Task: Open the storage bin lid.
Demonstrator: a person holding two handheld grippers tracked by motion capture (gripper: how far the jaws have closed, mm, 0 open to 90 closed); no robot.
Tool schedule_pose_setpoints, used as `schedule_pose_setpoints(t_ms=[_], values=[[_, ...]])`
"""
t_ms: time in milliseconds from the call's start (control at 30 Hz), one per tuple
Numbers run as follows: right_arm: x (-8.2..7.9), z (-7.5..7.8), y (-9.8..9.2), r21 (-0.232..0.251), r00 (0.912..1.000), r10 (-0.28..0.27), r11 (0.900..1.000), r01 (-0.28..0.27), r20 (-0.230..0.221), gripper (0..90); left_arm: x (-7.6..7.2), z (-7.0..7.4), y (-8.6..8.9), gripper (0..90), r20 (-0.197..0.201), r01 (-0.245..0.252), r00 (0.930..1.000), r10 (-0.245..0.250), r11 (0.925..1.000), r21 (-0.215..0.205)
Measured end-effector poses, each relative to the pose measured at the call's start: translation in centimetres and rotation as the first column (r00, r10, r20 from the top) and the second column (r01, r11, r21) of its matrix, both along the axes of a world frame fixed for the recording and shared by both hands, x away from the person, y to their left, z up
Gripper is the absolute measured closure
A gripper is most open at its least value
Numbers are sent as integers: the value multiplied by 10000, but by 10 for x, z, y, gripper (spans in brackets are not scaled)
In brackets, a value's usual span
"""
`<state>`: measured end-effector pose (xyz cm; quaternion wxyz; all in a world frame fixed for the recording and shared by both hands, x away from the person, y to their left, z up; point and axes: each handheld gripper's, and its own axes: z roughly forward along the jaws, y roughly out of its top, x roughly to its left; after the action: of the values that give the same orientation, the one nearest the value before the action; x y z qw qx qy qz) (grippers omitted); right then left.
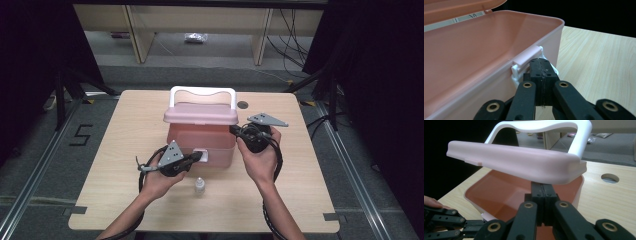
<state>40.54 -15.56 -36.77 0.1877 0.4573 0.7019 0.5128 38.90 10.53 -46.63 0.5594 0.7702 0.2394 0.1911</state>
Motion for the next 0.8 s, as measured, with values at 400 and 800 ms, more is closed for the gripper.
schedule_pose_setpoints(t_ms=[400,800], values=[[5,7,2,-30,9986,-260,9997,262,463,900,0,0,0,896,-1,1,10000,-1,10000,-14],[8,13,5,180,9972,-386,9991,375,635,900,0,0,0,896,-24,-8,10000,8,10000,-51]])
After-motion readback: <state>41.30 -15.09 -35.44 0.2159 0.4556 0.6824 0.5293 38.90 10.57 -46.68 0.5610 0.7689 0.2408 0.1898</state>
